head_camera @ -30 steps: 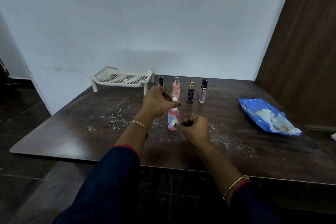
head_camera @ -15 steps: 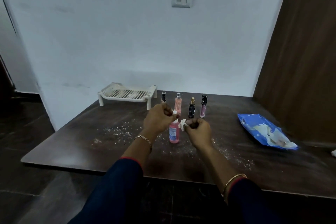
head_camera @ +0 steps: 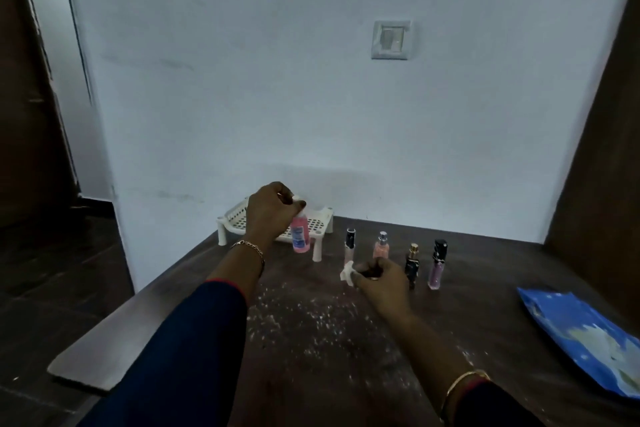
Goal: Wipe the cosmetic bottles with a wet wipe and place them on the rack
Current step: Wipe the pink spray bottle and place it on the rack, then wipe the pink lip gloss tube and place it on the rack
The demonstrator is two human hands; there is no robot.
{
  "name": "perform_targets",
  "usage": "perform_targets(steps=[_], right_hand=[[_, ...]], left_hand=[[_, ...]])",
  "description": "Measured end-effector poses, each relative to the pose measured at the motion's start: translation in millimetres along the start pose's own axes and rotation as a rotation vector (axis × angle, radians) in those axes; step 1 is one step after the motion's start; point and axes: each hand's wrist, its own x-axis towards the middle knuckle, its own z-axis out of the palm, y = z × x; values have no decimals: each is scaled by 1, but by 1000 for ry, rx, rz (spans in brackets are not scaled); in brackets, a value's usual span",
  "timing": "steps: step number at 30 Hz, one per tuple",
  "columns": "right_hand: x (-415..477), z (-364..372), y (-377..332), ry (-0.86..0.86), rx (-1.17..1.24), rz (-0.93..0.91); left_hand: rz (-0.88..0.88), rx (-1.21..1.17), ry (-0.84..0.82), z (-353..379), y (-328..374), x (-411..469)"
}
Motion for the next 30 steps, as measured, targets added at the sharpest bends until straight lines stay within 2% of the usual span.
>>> perform_targets(steps=[11,18,25,30], right_hand=[[36,44,6,-60,36,-79],[42,46,23,-73,68,-31],[42,42,29,-78,92,74],[34,19,24,-61,48,67]], left_hand=[[5,78,-44,48,-15,83],[-2,141,-79,77,-35,85],[-25,200,-143,75,-31,90],[-21,383,-72,72,0,78]])
